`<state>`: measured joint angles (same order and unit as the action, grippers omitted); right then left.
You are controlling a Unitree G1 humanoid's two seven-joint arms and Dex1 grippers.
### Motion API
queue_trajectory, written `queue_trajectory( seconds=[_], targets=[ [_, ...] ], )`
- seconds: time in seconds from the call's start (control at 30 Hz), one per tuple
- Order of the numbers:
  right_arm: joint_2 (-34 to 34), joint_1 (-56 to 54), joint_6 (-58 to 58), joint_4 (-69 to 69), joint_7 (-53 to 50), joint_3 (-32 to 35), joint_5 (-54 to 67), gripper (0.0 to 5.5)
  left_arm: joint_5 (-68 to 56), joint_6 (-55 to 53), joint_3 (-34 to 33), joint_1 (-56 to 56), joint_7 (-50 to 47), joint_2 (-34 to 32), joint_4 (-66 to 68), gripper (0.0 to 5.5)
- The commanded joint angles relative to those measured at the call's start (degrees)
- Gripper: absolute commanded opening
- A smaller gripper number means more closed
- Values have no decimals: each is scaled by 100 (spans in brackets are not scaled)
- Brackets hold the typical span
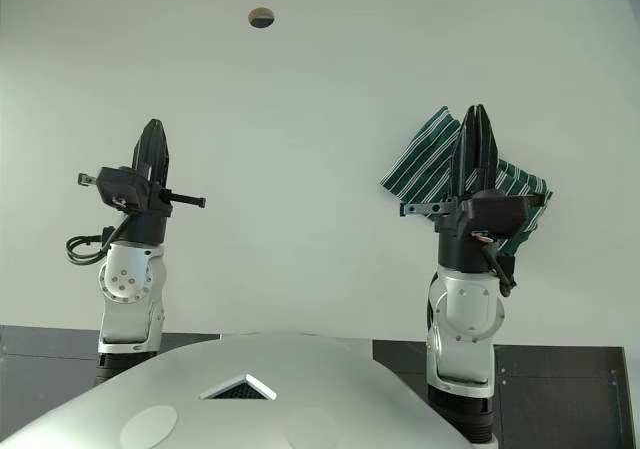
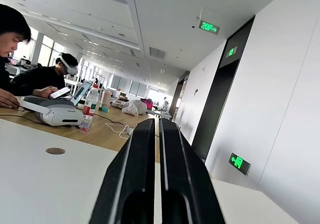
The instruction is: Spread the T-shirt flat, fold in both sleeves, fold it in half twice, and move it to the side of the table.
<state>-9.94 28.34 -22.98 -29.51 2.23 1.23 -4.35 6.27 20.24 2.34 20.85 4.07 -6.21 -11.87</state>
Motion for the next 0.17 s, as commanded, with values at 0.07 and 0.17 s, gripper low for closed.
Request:
queue_trajectory(
  seconds=[0.07, 0.17],
  targets=[
    [64, -72, -53, 287, -2, 139, 73, 14, 775, 69, -226, -163, -763, 99, 184, 10],
    [78, -171, -122, 432, 13, 173, 105, 14, 805, 251, -252, -211, -880, 106, 234, 10]
  ],
)
